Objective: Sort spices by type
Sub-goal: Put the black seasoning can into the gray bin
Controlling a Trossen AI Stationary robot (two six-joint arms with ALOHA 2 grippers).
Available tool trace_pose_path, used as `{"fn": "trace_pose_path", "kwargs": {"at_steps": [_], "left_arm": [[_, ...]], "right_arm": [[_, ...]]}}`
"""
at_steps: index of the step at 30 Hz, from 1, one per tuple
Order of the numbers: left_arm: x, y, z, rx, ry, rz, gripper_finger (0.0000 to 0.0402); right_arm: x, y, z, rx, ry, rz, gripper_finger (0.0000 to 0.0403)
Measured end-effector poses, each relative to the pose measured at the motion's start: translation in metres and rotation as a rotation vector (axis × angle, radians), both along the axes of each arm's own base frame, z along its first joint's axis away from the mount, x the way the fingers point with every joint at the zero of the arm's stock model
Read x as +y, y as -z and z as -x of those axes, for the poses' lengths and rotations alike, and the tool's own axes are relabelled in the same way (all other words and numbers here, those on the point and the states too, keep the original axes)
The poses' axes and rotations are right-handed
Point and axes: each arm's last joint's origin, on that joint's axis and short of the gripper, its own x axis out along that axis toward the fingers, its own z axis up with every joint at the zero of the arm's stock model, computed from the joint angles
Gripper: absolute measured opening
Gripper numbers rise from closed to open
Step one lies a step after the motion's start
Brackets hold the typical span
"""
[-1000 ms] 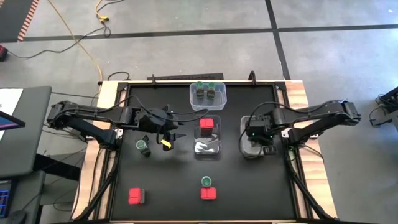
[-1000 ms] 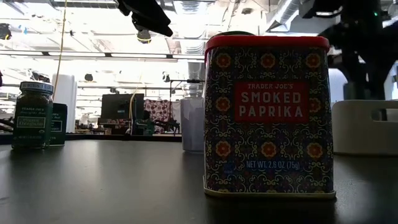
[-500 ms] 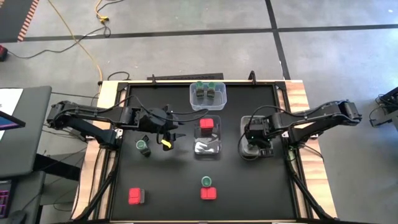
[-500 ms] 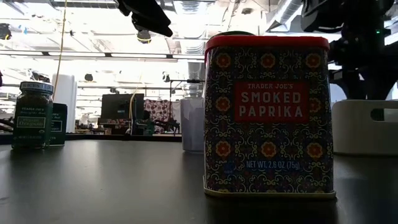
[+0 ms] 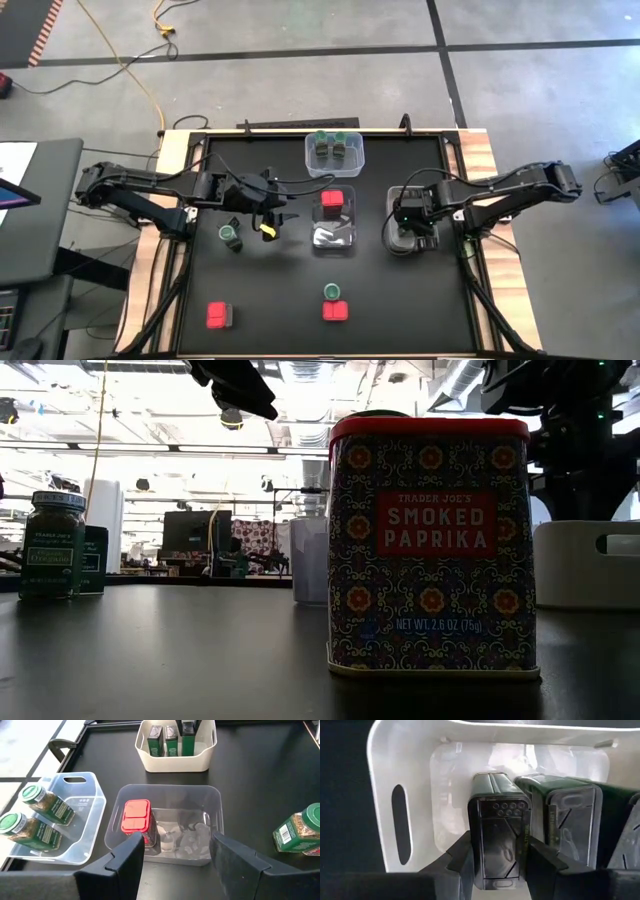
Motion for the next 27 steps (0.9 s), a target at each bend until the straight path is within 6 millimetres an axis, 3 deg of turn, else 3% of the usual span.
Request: {"fn": "trace_pose_path", "kwargs": {"at_steps": [27], "left_arm": [[0.0, 0.0, 0.0, 0.0, -0.007, -0.004, 0.0214]], "right_arm": [[-0.009, 0.001, -0.001, 0.002, 0.086, 0.005, 0.0157]]}}
